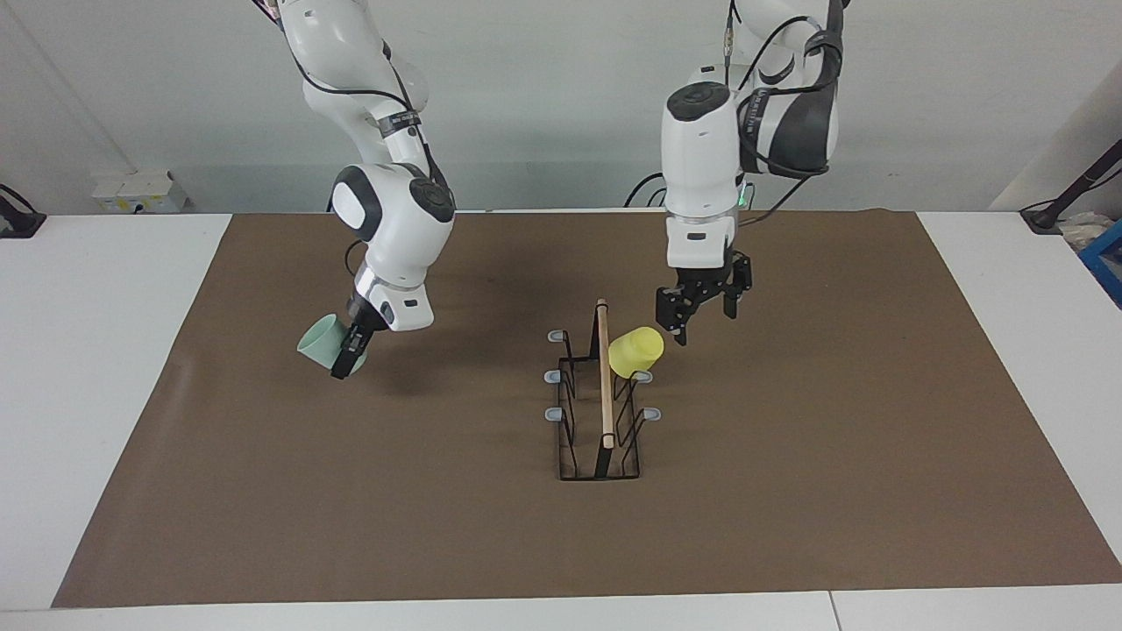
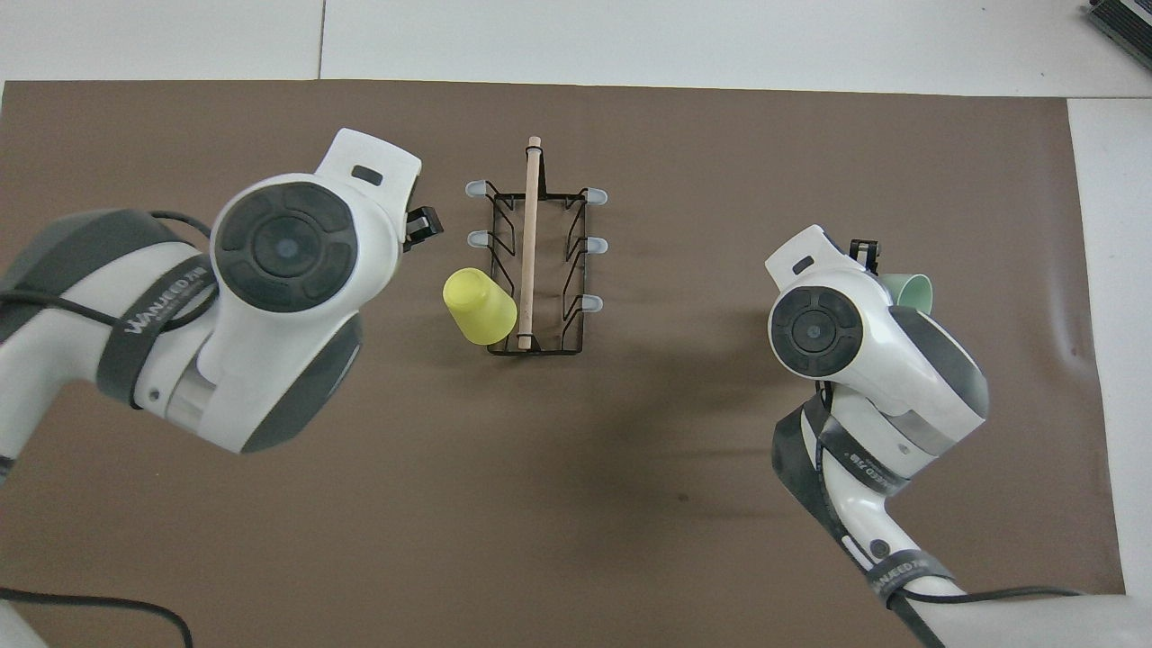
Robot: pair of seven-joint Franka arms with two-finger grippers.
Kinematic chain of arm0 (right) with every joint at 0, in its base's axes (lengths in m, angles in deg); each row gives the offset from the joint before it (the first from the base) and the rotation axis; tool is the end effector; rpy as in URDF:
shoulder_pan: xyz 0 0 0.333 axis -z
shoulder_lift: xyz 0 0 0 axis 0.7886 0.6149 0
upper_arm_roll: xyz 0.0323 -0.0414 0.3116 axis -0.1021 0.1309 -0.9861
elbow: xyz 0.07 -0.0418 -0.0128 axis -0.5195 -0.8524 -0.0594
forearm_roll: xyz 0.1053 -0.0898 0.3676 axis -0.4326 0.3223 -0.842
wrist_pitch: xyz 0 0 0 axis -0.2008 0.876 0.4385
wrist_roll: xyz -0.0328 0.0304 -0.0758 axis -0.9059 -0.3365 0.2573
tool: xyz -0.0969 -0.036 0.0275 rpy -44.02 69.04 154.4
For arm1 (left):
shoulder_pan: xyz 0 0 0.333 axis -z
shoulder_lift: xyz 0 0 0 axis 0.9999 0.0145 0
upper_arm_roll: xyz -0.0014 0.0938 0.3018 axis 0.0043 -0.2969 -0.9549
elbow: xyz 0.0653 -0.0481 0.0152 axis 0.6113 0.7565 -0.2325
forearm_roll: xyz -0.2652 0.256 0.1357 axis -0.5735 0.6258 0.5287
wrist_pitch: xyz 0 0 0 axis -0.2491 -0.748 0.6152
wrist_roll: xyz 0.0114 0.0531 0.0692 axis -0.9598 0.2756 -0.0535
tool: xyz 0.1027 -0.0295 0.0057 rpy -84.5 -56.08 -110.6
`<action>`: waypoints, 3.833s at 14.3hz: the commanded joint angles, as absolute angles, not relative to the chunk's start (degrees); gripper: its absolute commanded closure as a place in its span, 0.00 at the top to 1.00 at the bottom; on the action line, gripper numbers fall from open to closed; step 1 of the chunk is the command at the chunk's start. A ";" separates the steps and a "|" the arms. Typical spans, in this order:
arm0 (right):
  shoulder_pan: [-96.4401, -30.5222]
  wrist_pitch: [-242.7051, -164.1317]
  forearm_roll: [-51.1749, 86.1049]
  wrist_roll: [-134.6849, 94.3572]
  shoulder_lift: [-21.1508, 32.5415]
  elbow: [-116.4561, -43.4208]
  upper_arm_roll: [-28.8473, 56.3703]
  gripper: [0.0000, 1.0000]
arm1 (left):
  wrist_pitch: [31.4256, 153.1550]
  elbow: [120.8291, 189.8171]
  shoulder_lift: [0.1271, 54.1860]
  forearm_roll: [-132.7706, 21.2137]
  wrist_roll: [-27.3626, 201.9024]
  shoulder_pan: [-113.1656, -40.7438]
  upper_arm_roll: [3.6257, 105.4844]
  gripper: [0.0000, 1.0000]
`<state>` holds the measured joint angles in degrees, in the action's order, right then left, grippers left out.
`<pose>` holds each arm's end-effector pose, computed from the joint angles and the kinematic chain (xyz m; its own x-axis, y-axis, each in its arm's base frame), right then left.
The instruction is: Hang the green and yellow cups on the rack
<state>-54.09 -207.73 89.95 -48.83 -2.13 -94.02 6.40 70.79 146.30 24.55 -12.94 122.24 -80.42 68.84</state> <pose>0.5580 0.1320 0.3818 0.2802 0.8546 -0.4373 0.9345 -0.1387 0.3277 0.5652 -0.2486 0.5134 0.9114 0.2896 0.2924 0.3152 -0.9480 -0.0433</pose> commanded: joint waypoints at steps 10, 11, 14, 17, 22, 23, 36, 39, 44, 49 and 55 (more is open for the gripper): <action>-55.21 -205.78 50.80 -50.40 -11.31 -88.42 3.12 0.00 | 54.30 141.06 17.45 -32.05 67.89 -81.44 49.60 1.00; -55.57 -207.62 48.60 -50.40 -11.66 -88.51 3.12 0.00 | 52.71 140.52 17.36 -32.05 65.61 -81.52 48.72 1.00; -55.83 -214.47 39.22 -53.10 -11.58 -89.47 3.12 0.00 | 50.24 140.61 16.57 -32.05 60.67 -81.61 46.52 1.00; -56.36 -224.31 25.09 -64.68 -11.23 -91.58 3.12 0.00 | 49.80 140.61 16.39 -32.31 60.58 -82.67 46.52 1.00; -55.40 -225.21 -6.13 -90.28 -13.16 -94.49 3.21 0.00 | 49.36 141.22 15.25 -32.22 61.19 -83.90 48.10 1.00; -55.48 -225.21 -9.83 -92.74 -13.25 -94.49 3.21 0.00 | 49.70 141.31 15.34 -32.22 61.19 -83.90 48.10 1.00; -50.20 -213.26 -53.58 -128.25 -15.55 -103.19 3.56 0.00 | 50.15 142.10 15.16 -32.22 61.19 -84.60 49.07 1.00; -55.29 -217.90 -65.03 -133.52 -12.99 -102.66 3.56 0.00 | 50.15 142.10 15.16 -32.22 61.19 -84.60 49.07 1.00; -59.17 -218.71 -73.40 -143.28 -7.81 -100.39 3.65 0.00 | 50.15 142.10 15.16 -32.22 61.19 -84.60 49.07 1.00; -59.79 -218.71 -76.83 -150.23 -4.02 -99.50 3.74 0.00 | 50.15 142.10 15.16 -32.22 61.19 -84.60 49.07 1.00; -61.37 -218.28 -81.05 -155.50 -0.87 -99.41 3.82 0.00 | 50.15 142.10 15.16 -32.22 61.19 -84.60 49.07 1.00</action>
